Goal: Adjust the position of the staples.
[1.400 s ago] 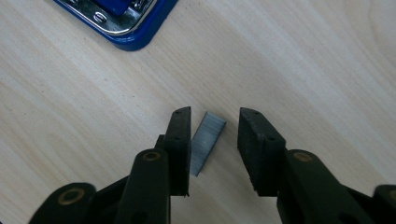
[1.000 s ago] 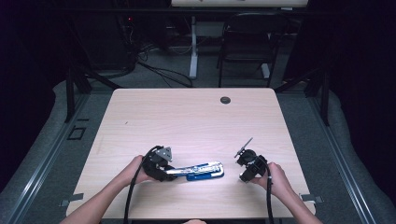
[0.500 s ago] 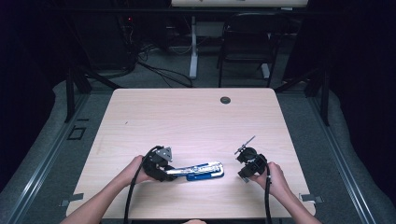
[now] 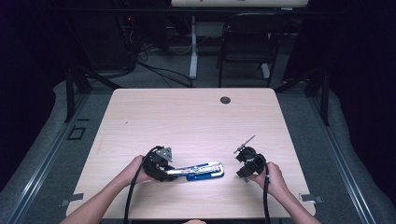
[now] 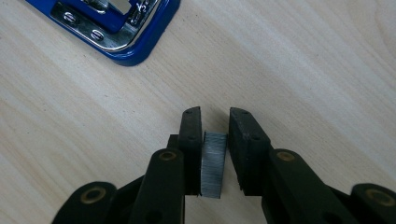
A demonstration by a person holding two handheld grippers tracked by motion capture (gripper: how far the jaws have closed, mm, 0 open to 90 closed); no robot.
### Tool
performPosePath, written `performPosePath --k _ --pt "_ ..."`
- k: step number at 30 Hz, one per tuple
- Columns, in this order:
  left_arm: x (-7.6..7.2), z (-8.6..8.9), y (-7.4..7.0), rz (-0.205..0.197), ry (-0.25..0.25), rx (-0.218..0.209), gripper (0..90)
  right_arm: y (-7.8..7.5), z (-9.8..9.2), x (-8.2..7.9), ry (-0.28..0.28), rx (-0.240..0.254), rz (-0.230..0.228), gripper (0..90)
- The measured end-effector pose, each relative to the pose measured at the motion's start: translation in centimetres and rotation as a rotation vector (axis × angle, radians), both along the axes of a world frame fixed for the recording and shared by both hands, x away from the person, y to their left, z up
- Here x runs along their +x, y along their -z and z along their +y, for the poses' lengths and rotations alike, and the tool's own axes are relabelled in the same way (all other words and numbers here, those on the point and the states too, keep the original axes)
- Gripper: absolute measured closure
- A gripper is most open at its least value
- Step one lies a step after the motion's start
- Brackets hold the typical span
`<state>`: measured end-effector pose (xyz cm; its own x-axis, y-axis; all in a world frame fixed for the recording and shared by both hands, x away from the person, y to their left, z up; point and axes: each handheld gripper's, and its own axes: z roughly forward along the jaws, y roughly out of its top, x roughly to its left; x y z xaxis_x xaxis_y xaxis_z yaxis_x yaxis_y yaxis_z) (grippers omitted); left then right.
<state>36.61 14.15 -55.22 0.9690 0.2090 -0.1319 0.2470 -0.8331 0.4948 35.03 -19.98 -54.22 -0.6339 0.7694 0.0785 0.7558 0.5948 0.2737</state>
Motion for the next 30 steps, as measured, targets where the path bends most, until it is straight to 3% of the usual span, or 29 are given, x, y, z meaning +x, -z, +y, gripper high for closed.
performPosePath --k 5,6,8,17,19,20,21,30 --pt "0.0 0.0 0.0 -0.001 0.001 0.001 63.9 0.0 0.1 -0.1 -0.019 -0.023 -0.005 77.9" --pt "0.0 0.0 0.0 0.000 0.001 0.001 63.9 0.4 0.2 -0.3 0.011 0.014 -0.025 77.8" --pt "0.0 0.0 0.1 0.005 0.002 -0.005 63.9 0.4 0.2 -0.3 0.010 0.020 -0.023 77.3" --pt "0.1 0.0 0.1 0.007 0.003 -0.003 64.0 0.6 0.3 -0.3 0.016 0.012 -0.016 78.0" --pt "0.1 0.0 0.1 0.006 0.004 -0.003 64.0 0.5 0.1 -0.2 -0.018 0.010 -0.013 78.3" --pt "0.1 0.0 0.1 0.006 0.005 -0.002 63.9 0.2 0.1 -0.1 -0.035 -0.025 -0.013 78.3" --pt "0.1 0.0 0.1 0.008 0.006 -0.003 63.9 0.1 0.1 -0.2 -0.040 -0.029 -0.016 78.3" --pt "0.1 -0.1 0.2 0.007 0.004 -0.001 63.9 -0.7 -0.4 -0.2 -0.049 0.010 -0.067 78.4"
